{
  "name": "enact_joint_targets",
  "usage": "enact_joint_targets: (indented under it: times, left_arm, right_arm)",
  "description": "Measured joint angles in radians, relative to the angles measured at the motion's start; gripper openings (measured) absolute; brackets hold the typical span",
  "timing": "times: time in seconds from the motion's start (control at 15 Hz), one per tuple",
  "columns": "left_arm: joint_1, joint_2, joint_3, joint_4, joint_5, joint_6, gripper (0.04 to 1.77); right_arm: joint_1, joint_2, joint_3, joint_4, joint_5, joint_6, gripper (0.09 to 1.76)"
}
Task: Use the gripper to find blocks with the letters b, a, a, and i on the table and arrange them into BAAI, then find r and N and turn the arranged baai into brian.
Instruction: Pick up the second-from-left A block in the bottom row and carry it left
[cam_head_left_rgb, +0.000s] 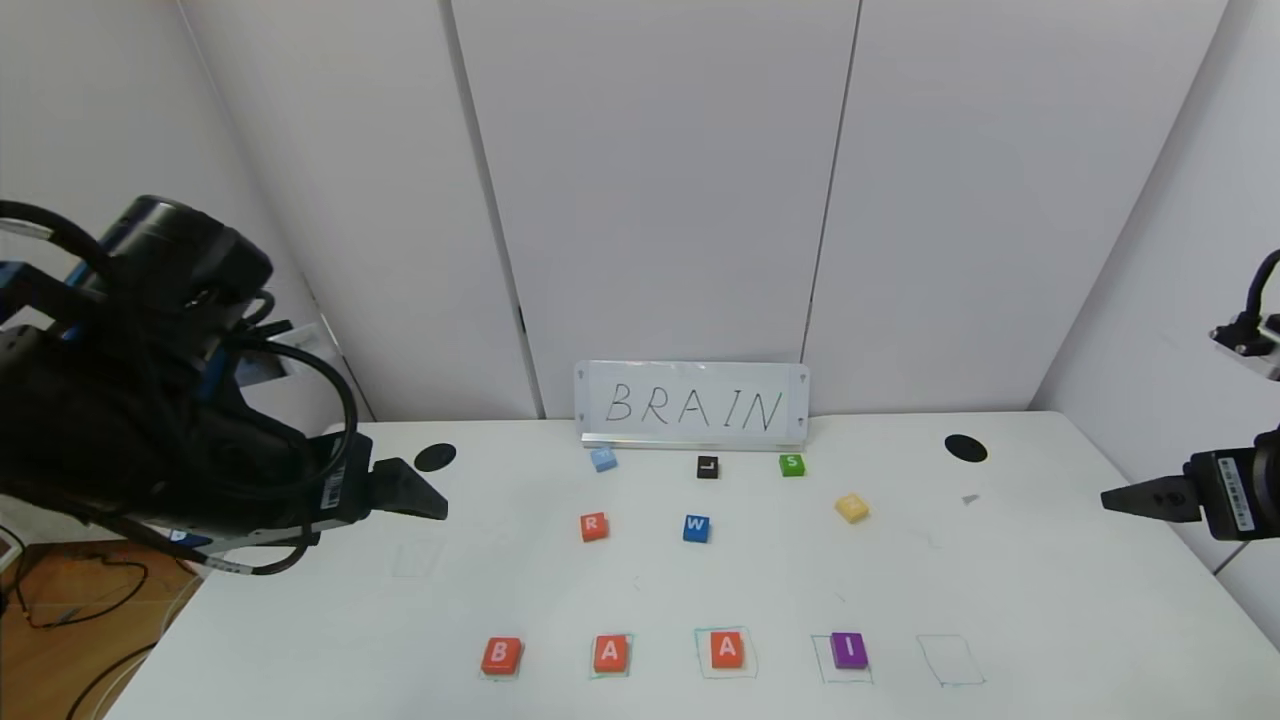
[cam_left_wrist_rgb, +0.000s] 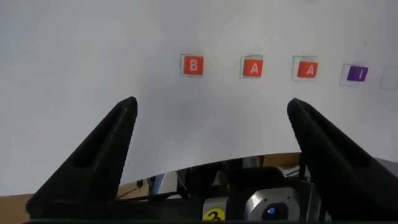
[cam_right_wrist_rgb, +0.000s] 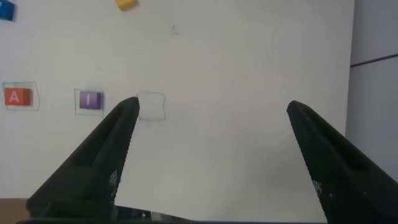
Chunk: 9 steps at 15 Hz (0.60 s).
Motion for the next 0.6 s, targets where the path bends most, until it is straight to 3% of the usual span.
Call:
enact_joint_targets:
  times: [0.27,0.6]
  left_arm:
    - [-0.101,0.088,-0.103,0.110,0.042,-0.117,1.72]
    - [-0.259,0.188,-0.121,0.119,0.085,-0.212,1.72]
  right_arm:
    - [0.009,-0.034,0.008,0.006,0.002,0.004,1.71]
    - [0.016,-0.057,0.011,0.009,-0.001,0.004,1.71]
